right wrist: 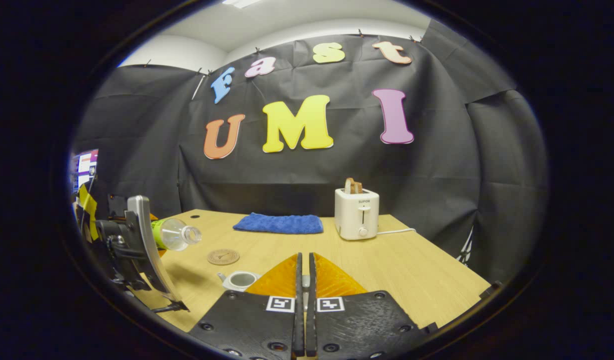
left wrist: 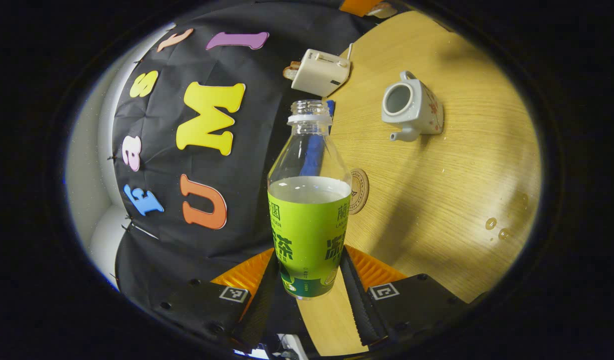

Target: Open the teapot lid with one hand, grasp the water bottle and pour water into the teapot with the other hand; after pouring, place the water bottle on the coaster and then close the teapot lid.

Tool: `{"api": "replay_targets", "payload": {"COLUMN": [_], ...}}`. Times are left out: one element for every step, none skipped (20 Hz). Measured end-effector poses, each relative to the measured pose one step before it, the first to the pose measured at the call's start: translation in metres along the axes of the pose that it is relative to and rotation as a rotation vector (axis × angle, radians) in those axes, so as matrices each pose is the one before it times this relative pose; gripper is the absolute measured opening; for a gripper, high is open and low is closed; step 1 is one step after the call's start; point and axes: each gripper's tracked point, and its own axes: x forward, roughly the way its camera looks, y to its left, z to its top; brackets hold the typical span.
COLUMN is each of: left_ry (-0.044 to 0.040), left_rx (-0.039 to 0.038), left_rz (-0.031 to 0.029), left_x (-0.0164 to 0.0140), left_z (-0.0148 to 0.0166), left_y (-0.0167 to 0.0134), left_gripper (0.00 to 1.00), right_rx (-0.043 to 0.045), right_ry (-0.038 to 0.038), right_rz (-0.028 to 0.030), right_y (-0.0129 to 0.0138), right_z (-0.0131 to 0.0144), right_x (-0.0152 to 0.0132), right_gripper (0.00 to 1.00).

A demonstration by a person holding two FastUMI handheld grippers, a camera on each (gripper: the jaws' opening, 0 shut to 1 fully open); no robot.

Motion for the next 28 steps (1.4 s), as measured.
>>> {"api": "replay_targets", "payload": {"left_ry": [0.0081,0.00394,0.00292,0.00467,0.00373,0.00174,0.00656,0.00057,0.00558,0.00274,0.00551,0.00362,0.0068,-0.00097,0.00488,0.00303,0.00374,0.00506,0.00178,0.00005,0.00171,0.00424,-0.00038,0.00253,0.00028,-0.00019,0.01965,0.01149], "left_rx": [0.03626,0.03664,0.02942,0.02621,0.02174,0.02371,0.02407,0.02149,0.01928,0.02686,0.03001,0.02454,0.02269,0.02193,0.01792,0.01745,0.01995,0.01998,0.01116,0.01402,0.01856,0.02008,0.01663,0.02128,0.03205,0.06649,0.04056,-0.01758], "left_rz": [-0.00237,-0.00251,-0.00018,-0.0005,0.00051,0.00521,0.00319,0.00103,-0.00682,0.00205,0.00658,-0.00094,-0.00107,0.00369,0.00195,-0.00221,0.00068,0.00586,0.00109,-0.002,0.00164,0.00087,-0.00275,0.00523,0.01411,0.04741,0.04798,0.00051], "left_x": [0.00002,0.00032,-0.00037,0.00139,0.00122,-0.00032,0.00051,0.00099,0.00135,0.00043,0.00101,0.00142,0.00024,-0.00029,0.00065,-0.00023,0.00111,0.00053,0.00041,-0.0005,-0.00053,-0.0001,0.00011,0.00001,-0.00023,-0.00186,0.00116,0.00059], "left_z": [0.00204,0.00326,0.00518,0.00283,0.0036,0.00091,0.00164,0.0019,0.00052,0.00134,0.00097,0.00073,-0.0006,0.00192,-0.00054,0.0008,0.001,0.00005,0.00099,0.00174,0.00094,0.00124,0.00144,0.00055,0.00204,0.00195,-0.00443,-0.00669], "left_y": [-0.00187,0.00024,0.00053,0.00079,0.00011,0.00065,0.00138,0.00075,-0.00109,0.00194,0.00345,0.00186,-0.00103,0.0016,0.00207,0.00032,0.00163,0.00361,0.00178,0.00021,0.00132,0.00154,-0.00055,0.00042,0.00304,0.01214,0.01554,-0.00014], "left_gripper": [0.72,0.72,0.73,0.73,0.73,0.73,0.72,0.73,0.73,0.72,0.72,0.72,0.73,0.73,0.73,0.73,0.72,0.72,0.73,0.72,0.72,0.72,0.72,0.73,0.72,0.72,0.72,0.72], "right_rx": [0.00178,0.00327,0.00446,0.00464,0.00403,0.00324,0.00264,0.00268,0.00053,-0.0005,0.00013,0.00014,0.00202,0.00357,0.00254,0.00234,0.00186,0.00088,0.00015,-0.0006,0.00102,0.00108,0.00066,0.00104,0.00194,0.00347,0.0025,0.00371], "right_ry": [0.00185,0.00189,0.00078,0.00091,0.00135,0.00142,0.0021,0.00142,0.00148,-0.00019,-0.0015,-0.00023,0.00043,0.00067,0.002,0.00075,0.00097,0.00001,-0.00077,-0.00225,-0.00259,0.00012,0.00054,0.00206,0.00234,0.00084,0.00242,0.00026], "right_rz": [-0.00198,-0.00052,-0.00192,-0.00041,-0.00111,-0.0002,0.0002,-0.00021,0.00078,-0.00179,-0.00117,-0.00228,-0.0013,-0.00023,0.00005,-0.00006,0.00085,0.00022,0.00037,-0.00071,-0.00101,-0.00015,0.0002,-0.001,-0.0006,-0.00136,-0.00017,-0.00033], "right_y": [-0.00247,-0.00209,-0.00292,-0.00222,-0.00272,-0.00148,-0.00089,-0.0021,-0.00102,-0.00118,-0.00196,-0.0018,-0.00197,-0.00049,-0.00183,0.00008,-0.00036,-0.00047,0.00022,-0.00073,-0.0018,-0.0005,-0.00006,-0.00122,-0.00057,-0.00117,-0.00161,-0.00053], "right_z": [-0.00151,-0.00047,-0.00158,-0.00031,-0.00269,-0.00022,-0.00136,-0.00052,-0.00144,0.00018,-0.00087,0.00064,-0.00187,0.00032,-0.00229,0.00031,-0.00138,0.00017,-0.00002,0.00047,0.00034,0.00027,-0.00087,-0.00059,-0.00086,0.00027,-0.00225,0.00017], "right_x": [0.00039,-0.0002,0.00059,0.00017,-0.0004,-0.00003,0.0008,-0.00023,0.00012,0.00055,0.00009,0.00103,-0.00084,0.00049,-0.00017,0.00028,-0.00012,-0.00041,-0.00019,-0.0011,-0.00036,0.00015,0.00053,-0.00029,0.00053,0.00006,-0.00042,-0.00086], "right_gripper": [0.01,0.01,0.01,0.01,0.01,0.01,0.01,0.01,0.01,0.01,0.01,0.01,0.01,0.01,0.01,0.01,0.01,0.01,0.01,0.01,0.01,0.01,0.01,0.01,0.01,0.01,0.01,0.01]}}
